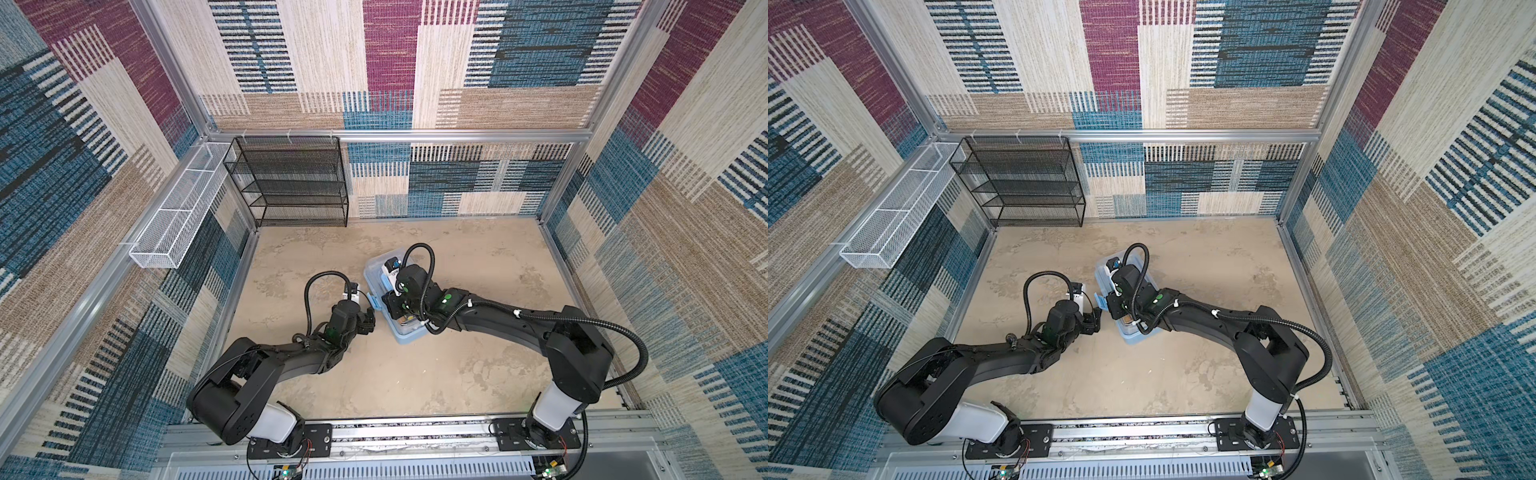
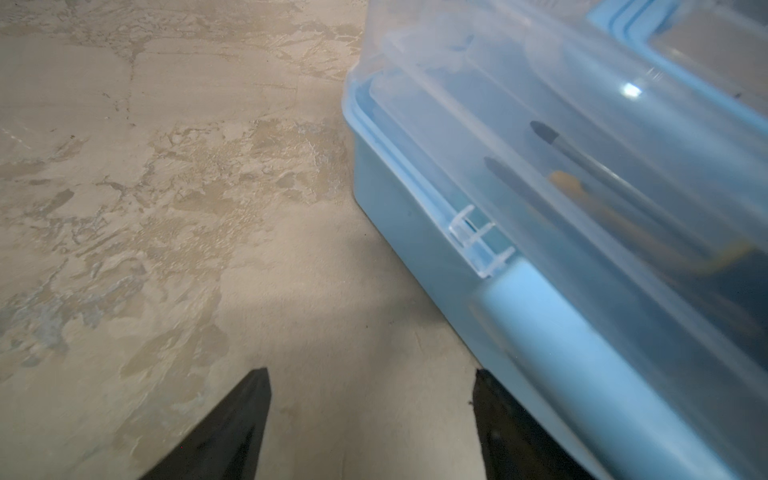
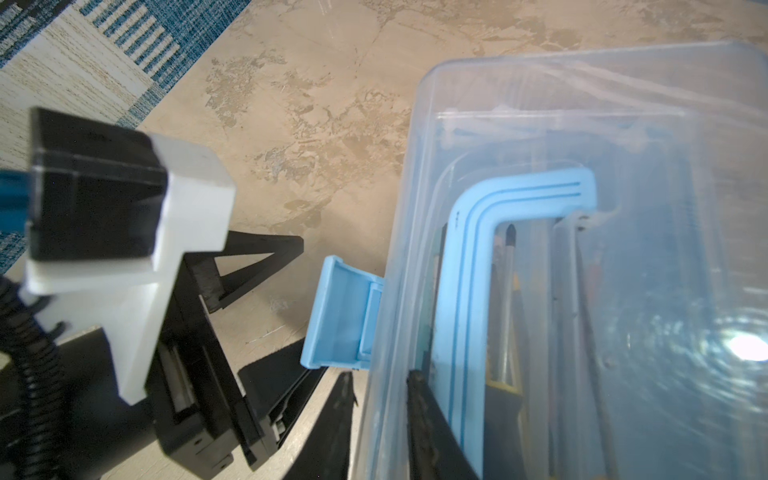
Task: Pack the tool kit
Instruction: 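Move the right gripper to the open blue end latch beside the left gripper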
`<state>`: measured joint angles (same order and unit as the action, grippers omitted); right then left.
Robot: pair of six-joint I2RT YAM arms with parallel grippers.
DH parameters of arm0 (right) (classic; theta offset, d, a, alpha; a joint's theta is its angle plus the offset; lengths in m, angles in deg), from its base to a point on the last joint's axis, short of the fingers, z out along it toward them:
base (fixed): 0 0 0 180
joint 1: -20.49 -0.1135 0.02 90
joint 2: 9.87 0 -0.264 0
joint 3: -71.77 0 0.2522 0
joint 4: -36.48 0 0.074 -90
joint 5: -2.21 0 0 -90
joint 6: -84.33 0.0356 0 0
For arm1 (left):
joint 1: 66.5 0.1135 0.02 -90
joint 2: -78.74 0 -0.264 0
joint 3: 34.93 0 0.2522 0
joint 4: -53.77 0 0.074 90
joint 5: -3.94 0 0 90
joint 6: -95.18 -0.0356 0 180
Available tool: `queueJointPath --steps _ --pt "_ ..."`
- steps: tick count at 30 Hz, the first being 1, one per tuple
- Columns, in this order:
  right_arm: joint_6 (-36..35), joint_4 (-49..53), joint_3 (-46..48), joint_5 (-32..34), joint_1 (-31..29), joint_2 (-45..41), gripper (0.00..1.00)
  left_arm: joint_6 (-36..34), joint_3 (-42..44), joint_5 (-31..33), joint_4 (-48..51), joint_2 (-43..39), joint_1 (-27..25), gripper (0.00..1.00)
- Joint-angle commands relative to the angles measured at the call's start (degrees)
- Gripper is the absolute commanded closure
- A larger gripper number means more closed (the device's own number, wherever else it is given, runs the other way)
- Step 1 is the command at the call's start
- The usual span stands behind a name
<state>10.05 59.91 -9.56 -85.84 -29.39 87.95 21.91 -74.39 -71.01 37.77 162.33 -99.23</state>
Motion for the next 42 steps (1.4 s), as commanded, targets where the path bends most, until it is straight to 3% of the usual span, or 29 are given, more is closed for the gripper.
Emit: queueJointPath --steps 1,12,42 --pt "0.04 1.19 -0.32 -1.08 -0.29 0.29 0.73 1.26 -0.15 -0.13 -1.66 0.08 0.20 0.20" --pt "-1.46 3.68 -1.05 4.32 -0.21 -0.35 0.71 1.37 1.01 0.29 -1.45 -1.39 0.89 0.20" --pt "-5.53 4.22 4.60 5.80 1.95 -3.54 0.72 1.44 2.31 -0.63 -0.52 -1.59 1.73 0.21"
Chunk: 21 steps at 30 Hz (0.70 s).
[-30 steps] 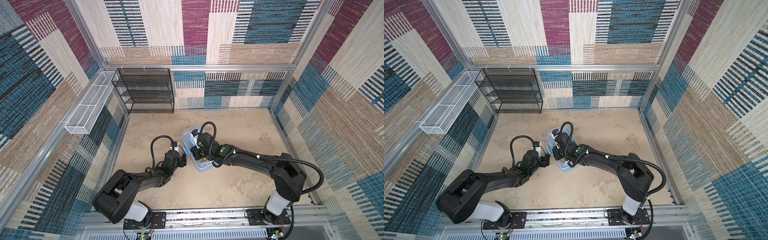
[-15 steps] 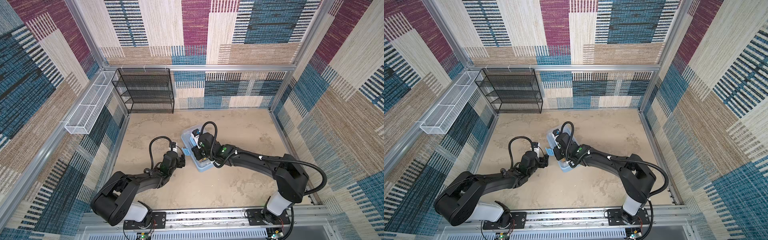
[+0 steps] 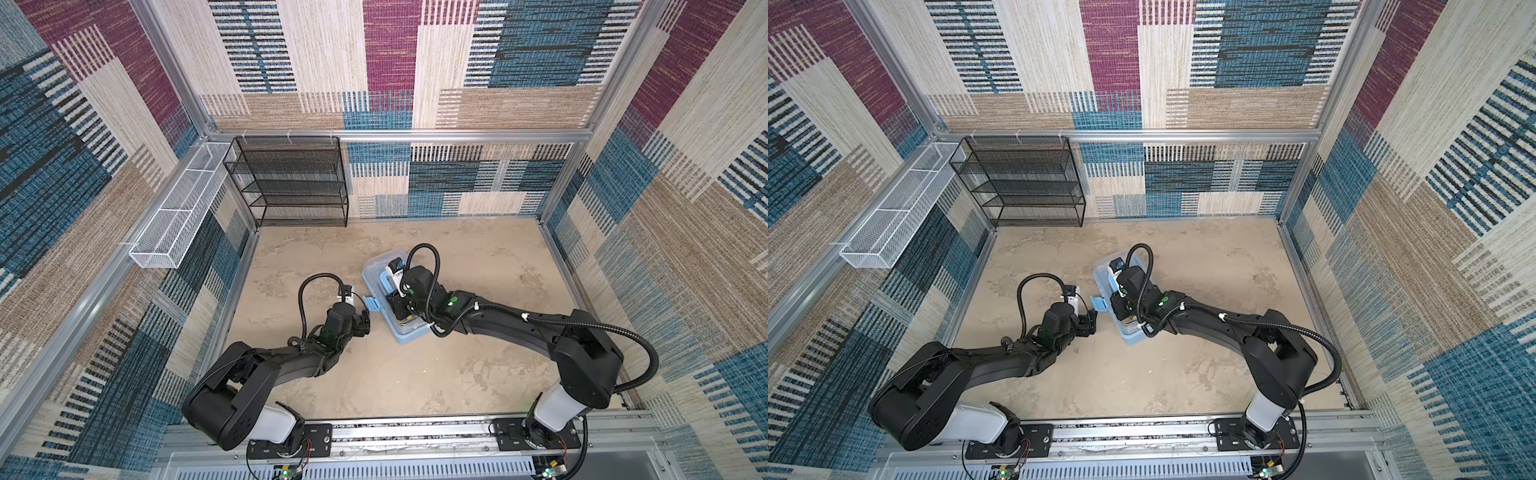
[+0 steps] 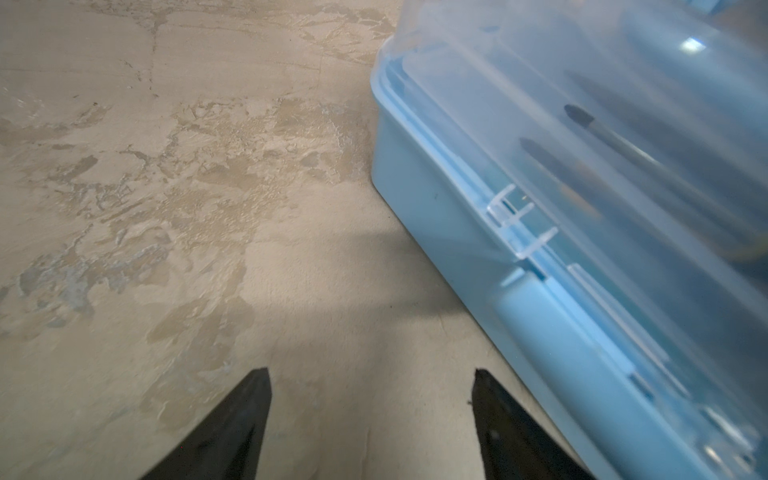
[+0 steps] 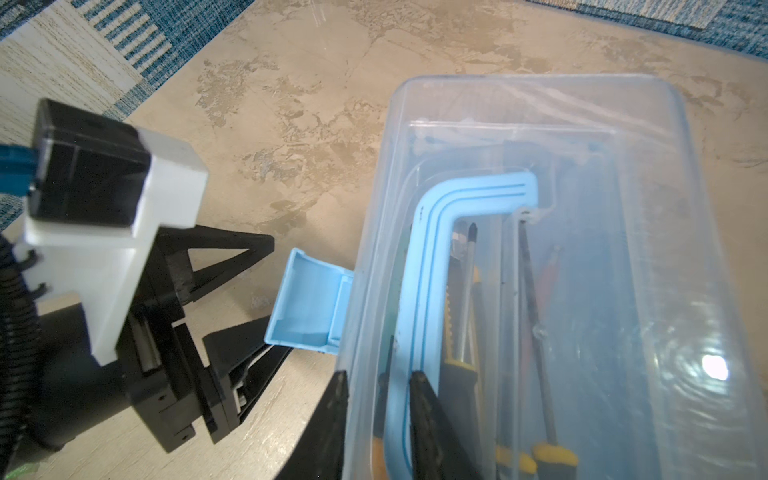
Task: Pack the tool kit
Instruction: 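Move the right gripper to the open blue end latch beside the left gripper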
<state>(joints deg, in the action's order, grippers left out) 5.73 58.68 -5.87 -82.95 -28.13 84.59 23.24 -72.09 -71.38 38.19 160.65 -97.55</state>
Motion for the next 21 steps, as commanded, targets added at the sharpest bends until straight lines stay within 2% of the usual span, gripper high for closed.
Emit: queueJointPath --steps 1,7,17,21 --pt "-1.31 5.53 1.14 2.98 0.84 -0.24 0.72 0.09 0.02 -0.34 -0.89 0.02 0.02 0.21" --pt "-1.44 5.30 2.39 3.11 1.68 -1.06 0.73 0.24 0.02 -0.48 -0.39 -0.73 0.02 0.21" --pt "-1.00 5.93 0.18 1.75 1.69 -2.67 0.64 0.13 -0.68 -1.58 -0.89 0.36 0.03 0.21" --pt "-0.73 5.81 -0.45 1.13 1.48 -3.72 0.64 0.08 -0.68 -1.50 -0.91 0.49 0.04 0.21"
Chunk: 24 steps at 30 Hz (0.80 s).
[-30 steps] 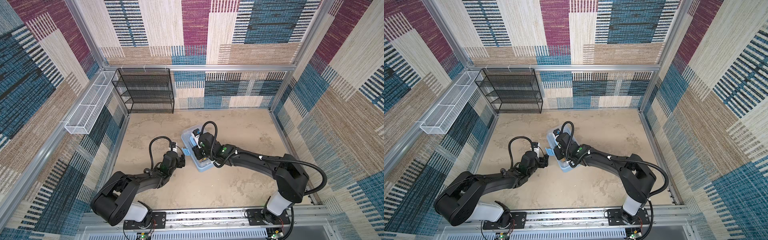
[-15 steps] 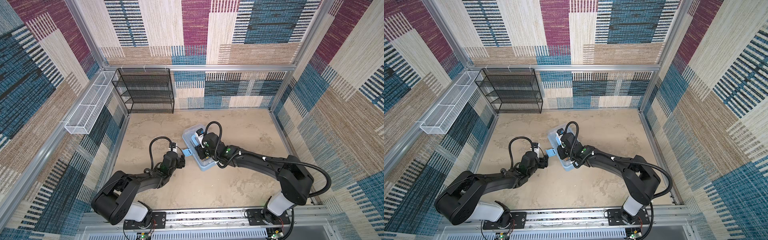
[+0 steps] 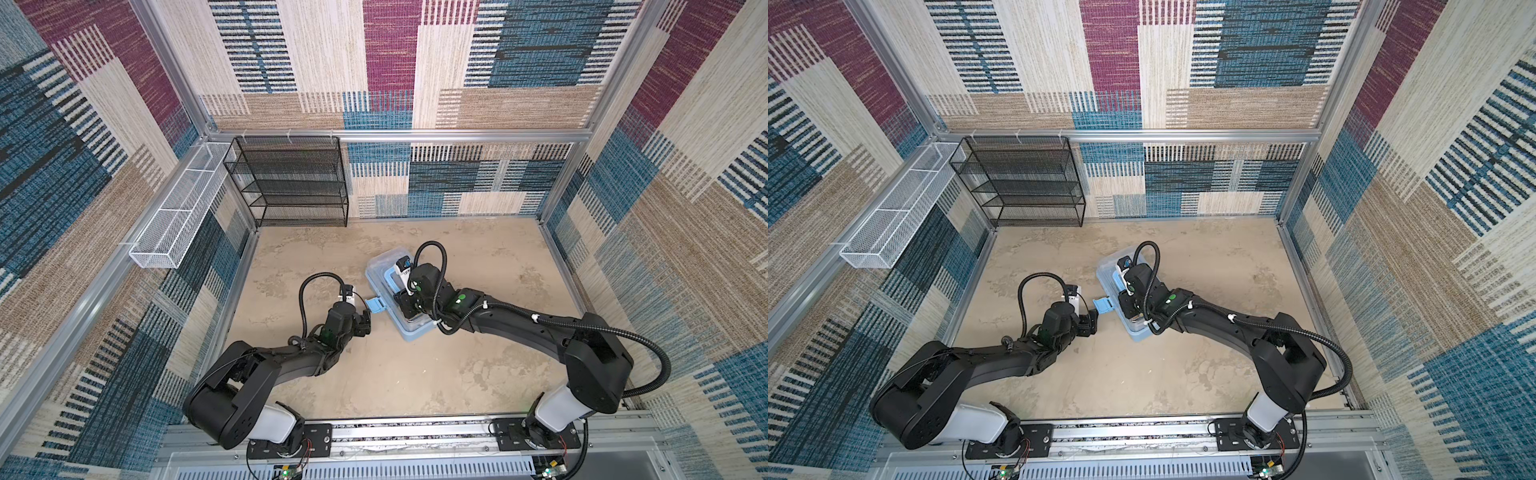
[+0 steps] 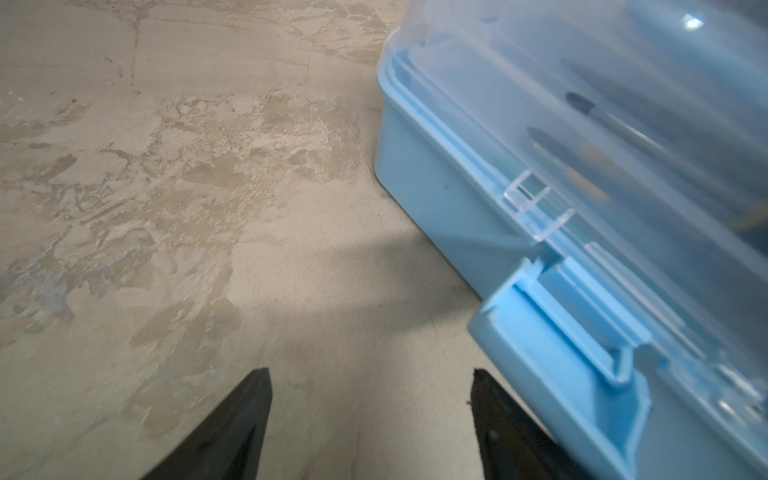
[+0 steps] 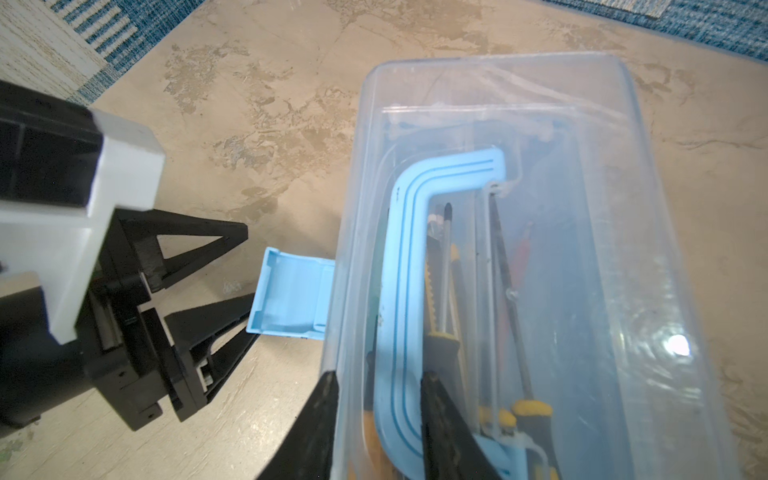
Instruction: Pack the tool kit
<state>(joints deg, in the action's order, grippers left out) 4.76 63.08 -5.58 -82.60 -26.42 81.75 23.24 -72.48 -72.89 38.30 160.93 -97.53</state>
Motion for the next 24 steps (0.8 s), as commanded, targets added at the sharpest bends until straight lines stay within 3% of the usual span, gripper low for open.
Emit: queueJointPath --steps 1,9,13,24 --pt "0.19 1.26 -0.79 0.92 -0.39 -1.07 0.64 0.06 -0.29 0.00 -1.10 0.29 0.00 0.21" --pt "1.17 1.56 -2.38 1.47 -1.57 -1.66 0.65 0.40 -0.17 0.50 -1.53 0.71 0.08 0.21" --pt "2.46 1.65 -4.26 -0.60 -2.89 0.56 0.68 0.70 0.06 0.47 -1.96 0.61 0.14 0.21" --pt "3.64 1.49 -5.99 -2.92 -5.21 5.77 0.67 0.94 0.15 -0.27 -3.54 0.86 0.30 0.20"
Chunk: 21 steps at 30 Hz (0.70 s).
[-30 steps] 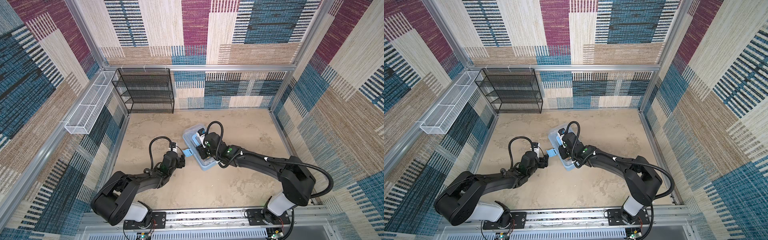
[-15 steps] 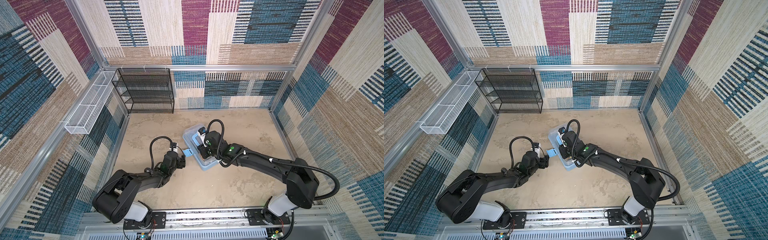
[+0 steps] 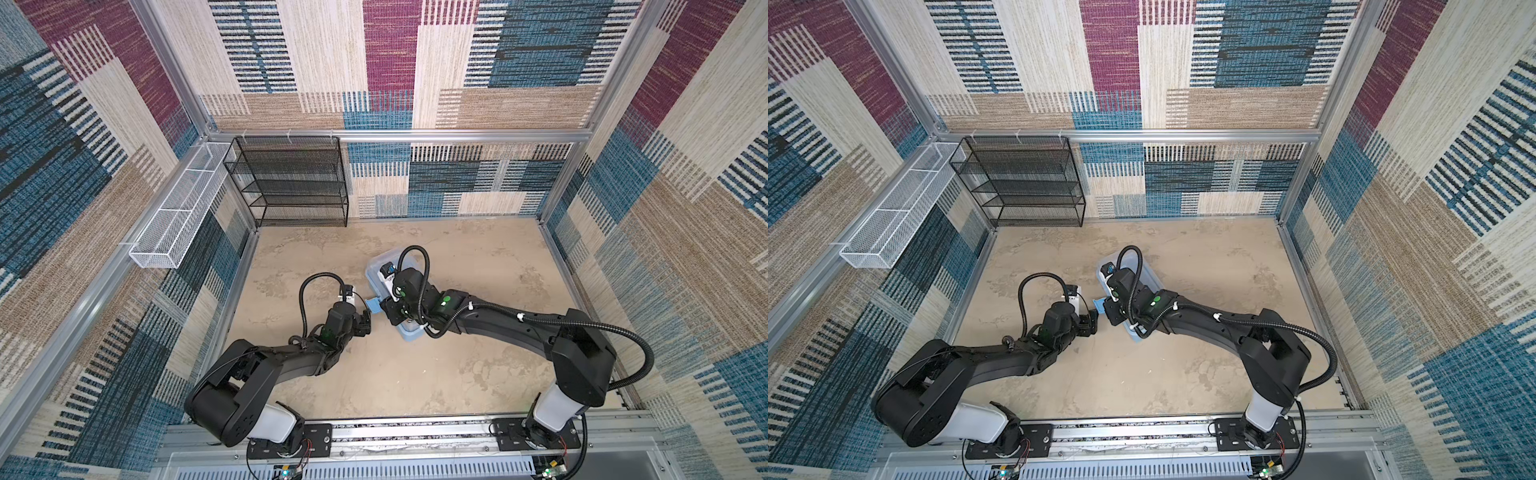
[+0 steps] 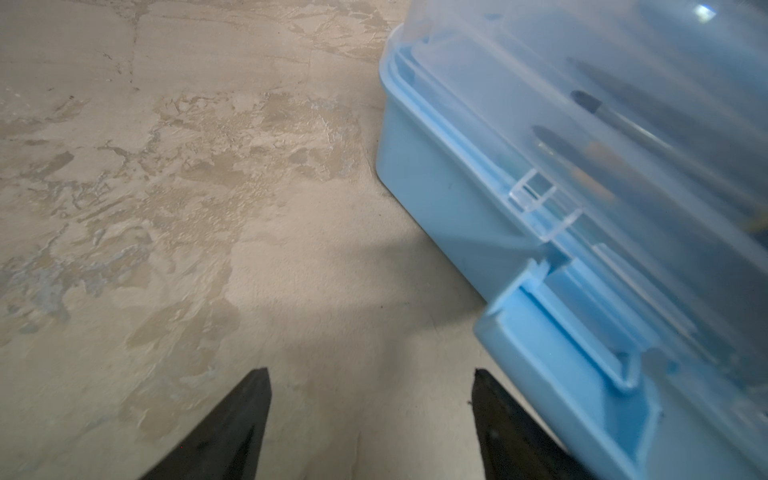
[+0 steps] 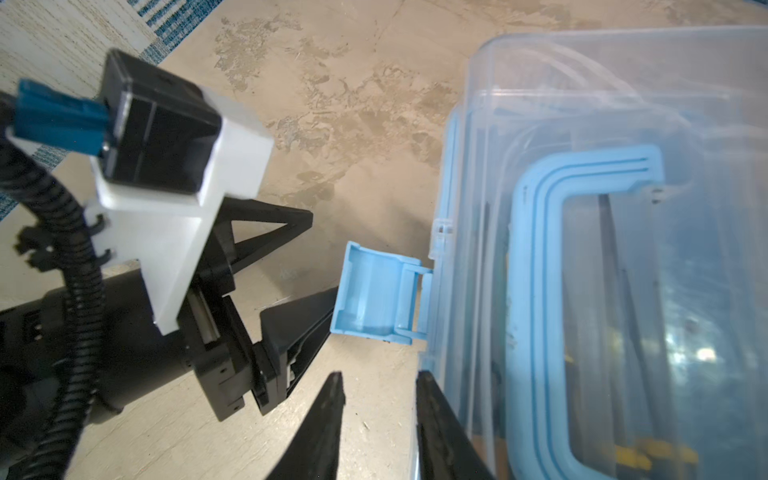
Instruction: Pack the tool kit
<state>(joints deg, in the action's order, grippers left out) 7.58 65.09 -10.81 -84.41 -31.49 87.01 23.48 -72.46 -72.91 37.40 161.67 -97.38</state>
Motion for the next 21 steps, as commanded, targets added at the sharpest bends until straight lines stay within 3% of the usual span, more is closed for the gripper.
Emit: queueJointPath --steps 1,21 --pt "0.89 -0.71 -0.83 -1.31 -0.29 0.71 0.67 0.72 0.13 -0.27 -2.61 0.05 0.11 0.20" --pt "1.60 2.27 -5.88 -1.63 -0.95 6.72 0.71 1.72 0.29 -3.27 -7.82 0.91 0.90 0.20"
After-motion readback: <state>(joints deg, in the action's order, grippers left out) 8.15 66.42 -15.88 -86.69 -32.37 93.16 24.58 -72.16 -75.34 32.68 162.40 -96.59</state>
